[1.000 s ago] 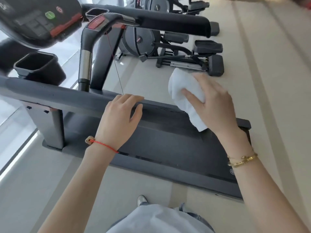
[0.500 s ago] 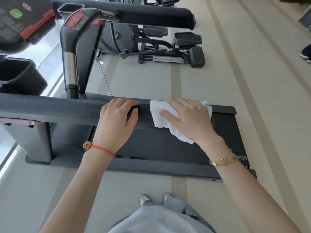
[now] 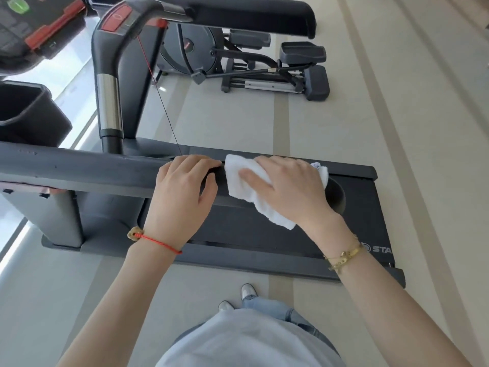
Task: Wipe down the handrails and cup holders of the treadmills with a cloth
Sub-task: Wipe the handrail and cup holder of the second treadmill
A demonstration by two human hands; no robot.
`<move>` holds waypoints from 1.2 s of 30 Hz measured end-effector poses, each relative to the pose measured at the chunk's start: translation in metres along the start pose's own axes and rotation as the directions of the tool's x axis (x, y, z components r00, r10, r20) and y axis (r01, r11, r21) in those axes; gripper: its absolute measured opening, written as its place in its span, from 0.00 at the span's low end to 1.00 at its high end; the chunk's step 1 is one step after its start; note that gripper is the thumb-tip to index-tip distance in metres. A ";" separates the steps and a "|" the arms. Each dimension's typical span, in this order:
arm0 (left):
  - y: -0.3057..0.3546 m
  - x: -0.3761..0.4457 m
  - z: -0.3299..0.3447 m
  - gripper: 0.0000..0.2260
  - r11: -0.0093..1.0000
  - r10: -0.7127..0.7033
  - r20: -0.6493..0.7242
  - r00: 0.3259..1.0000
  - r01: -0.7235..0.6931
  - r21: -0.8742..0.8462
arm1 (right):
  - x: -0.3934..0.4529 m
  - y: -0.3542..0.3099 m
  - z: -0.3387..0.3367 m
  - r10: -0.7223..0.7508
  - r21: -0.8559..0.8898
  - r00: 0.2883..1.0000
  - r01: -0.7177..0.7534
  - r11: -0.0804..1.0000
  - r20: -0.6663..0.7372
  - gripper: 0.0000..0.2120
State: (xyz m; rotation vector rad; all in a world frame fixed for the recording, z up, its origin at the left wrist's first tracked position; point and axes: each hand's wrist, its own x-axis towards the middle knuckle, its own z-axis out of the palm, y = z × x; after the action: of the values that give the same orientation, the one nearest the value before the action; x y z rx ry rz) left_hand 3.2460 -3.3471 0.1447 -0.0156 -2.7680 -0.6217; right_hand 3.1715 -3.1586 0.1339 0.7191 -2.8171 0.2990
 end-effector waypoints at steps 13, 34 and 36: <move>-0.033 -0.006 -0.024 0.12 0.994 -0.112 -0.147 0.983 0.110 -0.024 | 0.026 -0.040 0.010 -0.150 0.018 0.987 0.149 0.989 0.049 0.31; -0.221 0.000 -0.098 0.11 0.997 -0.073 -0.182 0.981 0.069 -0.030 | 0.060 -0.146 0.038 0.182 -0.059 0.961 -0.198 0.978 -0.210 0.25; -0.232 0.000 -0.103 0.11 0.997 -0.074 -0.177 0.981 0.069 -0.035 | 0.071 -0.168 0.043 0.235 -0.067 0.948 -0.254 0.965 -0.216 0.23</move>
State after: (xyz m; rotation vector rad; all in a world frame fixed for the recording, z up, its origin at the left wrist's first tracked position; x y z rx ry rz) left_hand 3.2581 -3.6001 0.1368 0.1275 -2.5958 -0.6472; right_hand 3.1864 -3.3458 0.1347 0.2974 -2.6981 0.2627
